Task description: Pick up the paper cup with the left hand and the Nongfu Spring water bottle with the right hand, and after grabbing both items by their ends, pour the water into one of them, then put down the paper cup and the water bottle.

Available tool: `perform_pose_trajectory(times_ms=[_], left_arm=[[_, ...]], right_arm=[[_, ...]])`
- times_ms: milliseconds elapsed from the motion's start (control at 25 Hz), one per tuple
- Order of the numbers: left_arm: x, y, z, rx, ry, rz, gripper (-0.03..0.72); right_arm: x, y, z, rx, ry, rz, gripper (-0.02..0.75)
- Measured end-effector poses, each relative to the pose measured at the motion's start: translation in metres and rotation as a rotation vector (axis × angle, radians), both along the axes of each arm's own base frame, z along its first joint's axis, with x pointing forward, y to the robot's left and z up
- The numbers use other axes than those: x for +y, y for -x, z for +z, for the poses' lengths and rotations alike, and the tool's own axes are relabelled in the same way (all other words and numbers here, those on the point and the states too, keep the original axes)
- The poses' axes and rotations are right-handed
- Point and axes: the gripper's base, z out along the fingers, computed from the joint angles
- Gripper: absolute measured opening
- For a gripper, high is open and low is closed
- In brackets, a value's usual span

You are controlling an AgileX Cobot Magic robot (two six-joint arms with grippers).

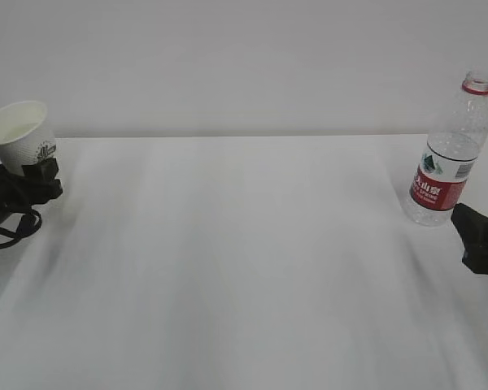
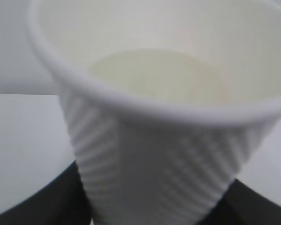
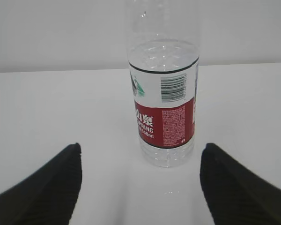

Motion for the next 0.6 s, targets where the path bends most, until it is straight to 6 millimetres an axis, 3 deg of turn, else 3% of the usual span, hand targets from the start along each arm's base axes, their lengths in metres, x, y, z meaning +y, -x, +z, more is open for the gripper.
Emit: perform_pose_trajectory(times_ms=[600], left_arm=[[0.0,-0.022,-0.032,0.029,0.035,0.006,0.426]], right_arm=[[-0.001,0.0,0.0,0.0,-0.003,-0.016,0.593]])
